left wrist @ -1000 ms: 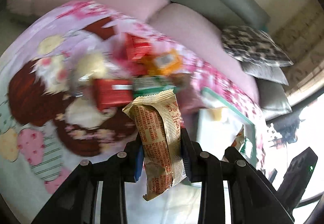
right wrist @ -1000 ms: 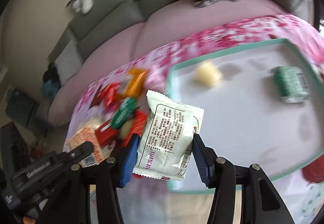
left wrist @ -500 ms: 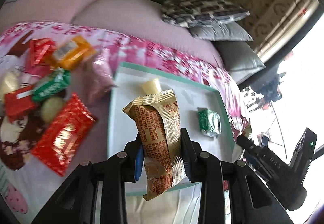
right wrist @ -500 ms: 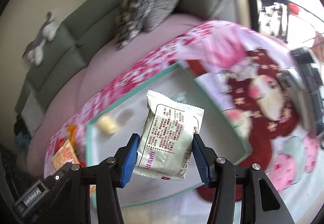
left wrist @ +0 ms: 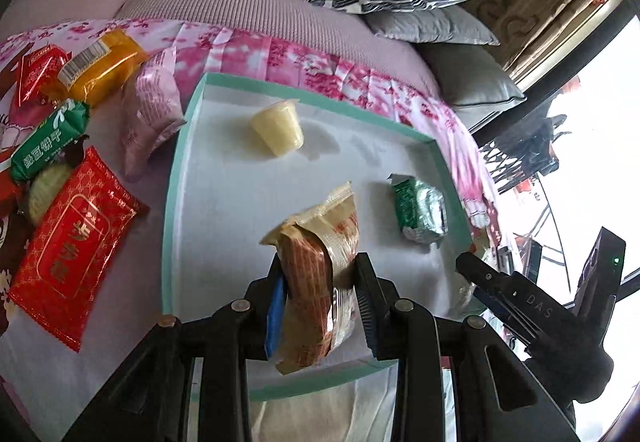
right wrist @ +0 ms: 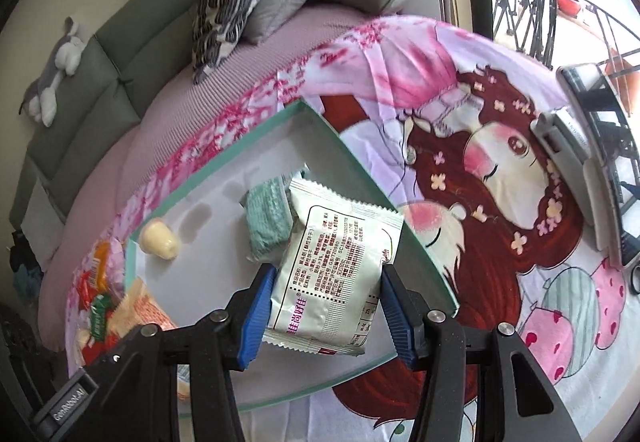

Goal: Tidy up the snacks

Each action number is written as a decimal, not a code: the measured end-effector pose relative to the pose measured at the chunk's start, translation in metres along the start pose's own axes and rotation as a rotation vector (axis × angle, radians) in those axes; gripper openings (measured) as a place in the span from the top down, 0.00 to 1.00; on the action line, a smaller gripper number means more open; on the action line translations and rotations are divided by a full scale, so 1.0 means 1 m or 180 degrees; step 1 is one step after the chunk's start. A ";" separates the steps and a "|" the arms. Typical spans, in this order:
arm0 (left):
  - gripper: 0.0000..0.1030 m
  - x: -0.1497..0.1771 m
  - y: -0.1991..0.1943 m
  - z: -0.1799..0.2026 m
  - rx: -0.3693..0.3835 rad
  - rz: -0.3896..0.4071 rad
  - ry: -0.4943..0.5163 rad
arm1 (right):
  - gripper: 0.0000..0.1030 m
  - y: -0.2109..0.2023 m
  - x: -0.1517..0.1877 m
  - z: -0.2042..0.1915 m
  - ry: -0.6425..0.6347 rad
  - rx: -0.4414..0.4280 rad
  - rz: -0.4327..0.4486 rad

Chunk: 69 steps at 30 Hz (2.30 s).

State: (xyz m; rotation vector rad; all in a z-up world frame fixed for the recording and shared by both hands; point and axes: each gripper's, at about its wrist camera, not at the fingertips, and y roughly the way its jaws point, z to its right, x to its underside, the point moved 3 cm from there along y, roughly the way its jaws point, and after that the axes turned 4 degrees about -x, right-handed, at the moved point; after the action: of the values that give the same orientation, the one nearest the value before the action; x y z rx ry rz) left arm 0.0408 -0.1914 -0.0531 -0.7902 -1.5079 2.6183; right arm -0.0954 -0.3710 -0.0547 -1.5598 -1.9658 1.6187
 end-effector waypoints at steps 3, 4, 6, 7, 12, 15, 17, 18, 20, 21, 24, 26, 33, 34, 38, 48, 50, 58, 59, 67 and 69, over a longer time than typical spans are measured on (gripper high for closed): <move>0.66 0.000 -0.001 -0.003 -0.0017 0.0007 -0.0007 | 0.46 0.008 0.002 0.001 0.0002 0.0008 -0.0073; 0.60 0.000 -0.002 -0.004 -0.0041 0.0012 -0.0010 | 0.46 0.008 0.003 0.000 -0.0012 0.0014 -0.0080; 0.41 -0.001 -0.002 -0.006 -0.0096 0.0009 -0.0022 | 0.46 0.008 0.004 -0.001 -0.0036 0.0024 -0.0093; 0.38 -0.001 -0.003 -0.007 -0.0104 0.0018 -0.0025 | 0.46 0.008 0.004 -0.002 -0.0041 0.0025 -0.0099; 0.31 -0.005 -0.013 -0.008 -0.0144 0.0112 -0.0016 | 0.36 0.012 0.005 -0.003 -0.0056 0.0020 -0.0141; 0.27 -0.009 -0.021 -0.011 -0.0247 0.0208 0.0000 | 0.30 0.011 0.005 -0.011 -0.0147 0.0002 -0.0115; 0.22 -0.011 -0.026 -0.015 -0.0335 0.0262 -0.0013 | 0.18 0.007 0.005 -0.018 -0.0227 -0.0006 -0.0030; 0.18 -0.012 -0.028 -0.018 -0.0374 0.0296 -0.0039 | 0.10 0.007 0.005 -0.021 -0.0251 -0.0013 -0.0012; 0.14 -0.015 -0.033 -0.025 -0.0446 0.0358 -0.0102 | 0.03 0.006 0.006 -0.028 -0.0314 -0.0057 0.0024; 0.14 -0.017 -0.036 -0.029 -0.0482 0.0380 -0.0130 | 0.02 0.006 0.007 -0.032 -0.0339 -0.0078 0.0029; 0.14 -0.021 -0.045 -0.042 -0.0626 0.0490 -0.0231 | 0.01 0.008 0.008 -0.042 -0.0439 -0.0124 0.0038; 0.12 -0.023 -0.050 -0.050 -0.0740 0.0560 -0.0273 | 0.01 0.008 0.010 -0.048 -0.0481 -0.0150 0.0070; 0.05 -0.027 -0.070 -0.089 -0.1265 0.0740 -0.0451 | 0.00 -0.001 0.013 -0.082 -0.0741 -0.0388 0.0208; 0.05 -0.026 -0.072 -0.093 -0.1315 0.0746 -0.0472 | 0.00 -0.001 0.014 -0.086 -0.0766 -0.0402 0.0208; 0.05 -0.023 -0.079 -0.114 -0.1587 0.0708 -0.0550 | 0.00 0.004 0.025 -0.110 -0.0890 -0.0568 0.0099; 0.05 -0.001 -0.088 -0.158 -0.2045 0.0365 -0.0728 | 0.00 0.015 0.064 -0.168 -0.1268 -0.0899 -0.0170; 0.05 0.001 -0.089 -0.164 -0.2097 0.0340 -0.0772 | 0.00 0.016 0.070 -0.176 -0.1341 -0.0915 -0.0208; 0.05 0.005 -0.106 -0.194 -0.2372 0.0355 -0.0862 | 0.00 0.023 0.090 -0.206 -0.1580 -0.1038 -0.0317; 0.05 0.005 -0.108 -0.195 -0.2386 0.0361 -0.0871 | 0.00 0.024 0.093 -0.212 -0.1621 -0.1073 -0.0319; 0.05 0.004 -0.113 -0.220 -0.2387 0.0324 -0.0957 | 0.00 0.034 0.112 -0.248 -0.1689 -0.1301 -0.0441; 0.05 0.002 -0.113 -0.226 -0.2376 0.0305 -0.0963 | 0.00 0.038 0.117 -0.255 -0.1722 -0.1280 -0.0480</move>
State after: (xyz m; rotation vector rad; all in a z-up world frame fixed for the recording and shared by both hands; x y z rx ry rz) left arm 0.1106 0.0511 -0.0538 -0.4860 -2.6544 2.2772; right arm 0.0451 -0.1252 -0.0360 -1.1028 -2.7549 1.7994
